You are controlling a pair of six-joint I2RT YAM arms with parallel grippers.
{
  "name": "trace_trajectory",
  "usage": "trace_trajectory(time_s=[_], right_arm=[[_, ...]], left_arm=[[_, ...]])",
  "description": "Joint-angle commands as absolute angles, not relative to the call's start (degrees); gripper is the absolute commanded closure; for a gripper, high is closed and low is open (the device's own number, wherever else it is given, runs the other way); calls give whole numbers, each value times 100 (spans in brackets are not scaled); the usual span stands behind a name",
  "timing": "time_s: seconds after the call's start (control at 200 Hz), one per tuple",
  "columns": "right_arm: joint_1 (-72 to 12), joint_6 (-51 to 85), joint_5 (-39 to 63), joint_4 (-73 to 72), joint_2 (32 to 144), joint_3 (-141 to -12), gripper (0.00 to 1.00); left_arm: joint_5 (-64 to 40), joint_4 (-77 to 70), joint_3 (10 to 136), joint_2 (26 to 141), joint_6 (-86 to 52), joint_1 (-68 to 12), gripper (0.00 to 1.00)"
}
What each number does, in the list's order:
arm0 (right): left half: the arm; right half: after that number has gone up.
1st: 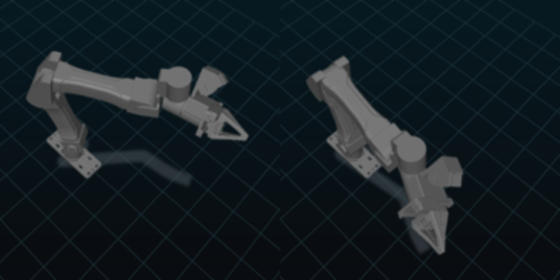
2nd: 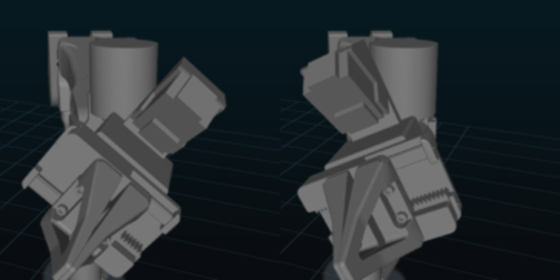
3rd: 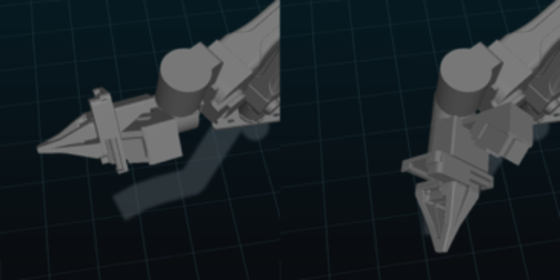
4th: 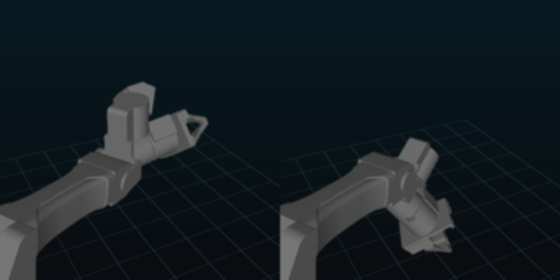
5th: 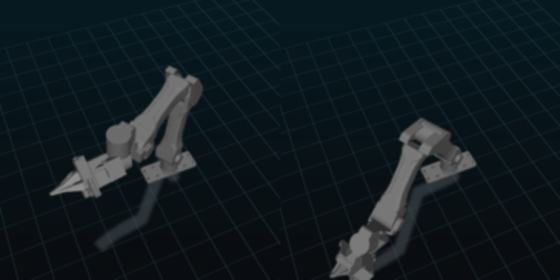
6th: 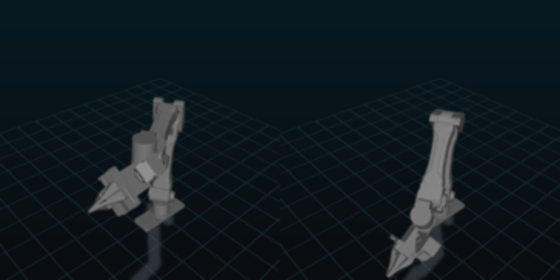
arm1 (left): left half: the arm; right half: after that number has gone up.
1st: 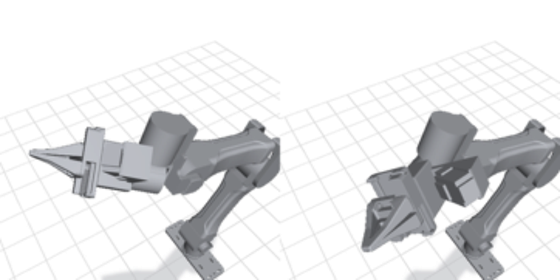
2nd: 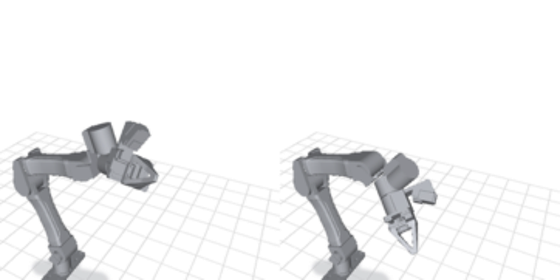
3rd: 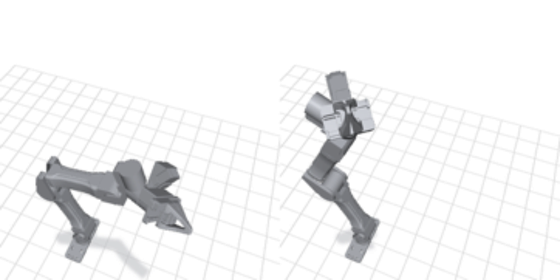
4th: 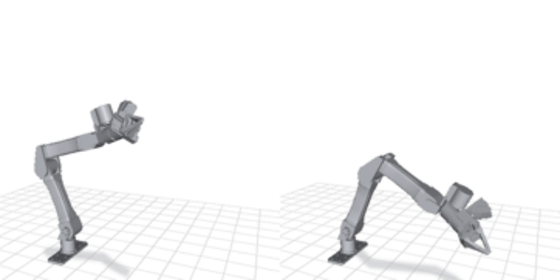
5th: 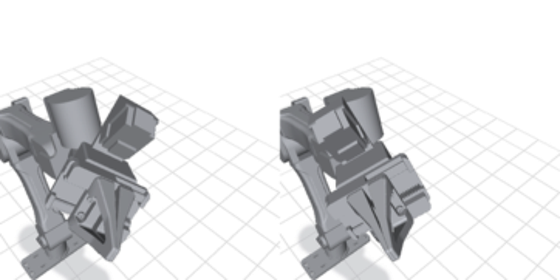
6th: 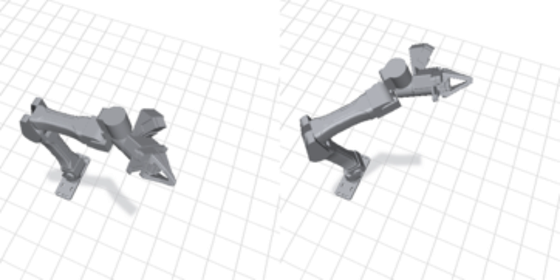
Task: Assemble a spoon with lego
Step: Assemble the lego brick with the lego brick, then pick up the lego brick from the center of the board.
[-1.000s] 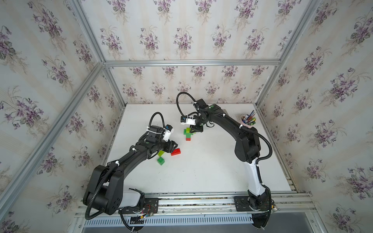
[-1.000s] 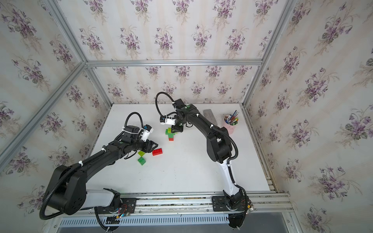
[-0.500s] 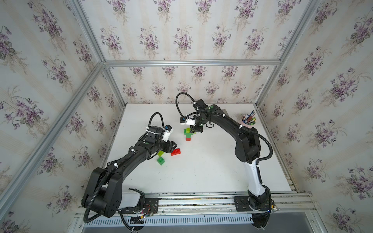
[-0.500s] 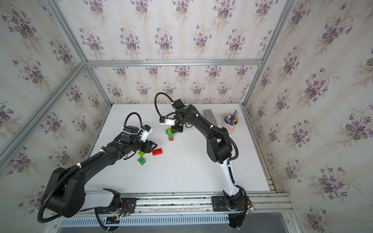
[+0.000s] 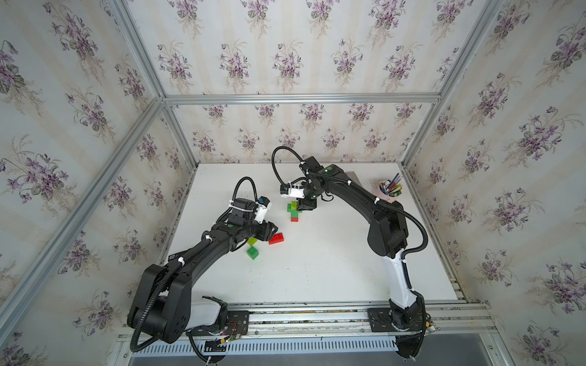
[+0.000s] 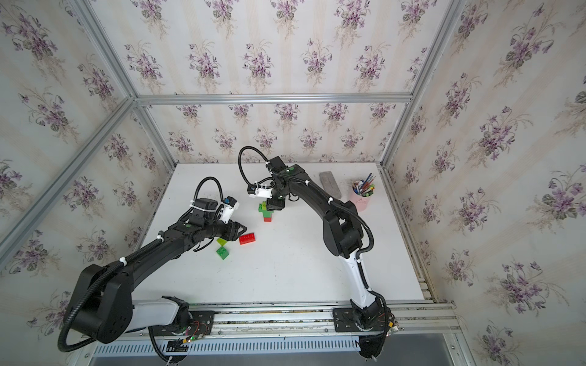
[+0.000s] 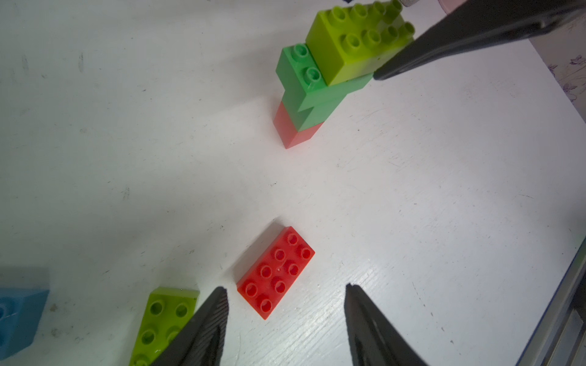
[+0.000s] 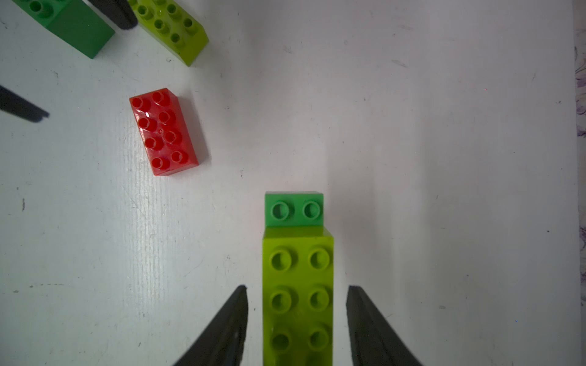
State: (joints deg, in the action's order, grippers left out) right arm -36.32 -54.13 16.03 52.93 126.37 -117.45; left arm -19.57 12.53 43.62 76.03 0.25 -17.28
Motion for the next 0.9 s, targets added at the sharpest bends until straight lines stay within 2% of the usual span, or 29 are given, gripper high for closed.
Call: trace_trajectory(time_s=[0.0, 0.135, 0.435, 0.605, 0.894], right_arm=[[-3639, -5405, 1630, 5401, 12535, -11747, 43], [-3653, -5392, 1682, 5355, 12400, -11751, 39], [-3653, -5286, 1501, 5185, 11613, -11506, 39], [-3457, -5124, 1542, 4301, 10554, -10106, 39], [-2680, -4738, 1581, 3033, 8710, -7612, 38]], left_arm=[[-1949, 1353, 4391, 7533, -13, -1723, 37], [-1856, 1801, 4564, 7457, 76, -1722, 36], [-1314, 3394, 5150, 7385, 923, -1847, 35], [-813, 4083, 5525, 7739, 1683, -2180, 34], [-501, 4068, 5901, 8859, 2371, -2568, 34]])
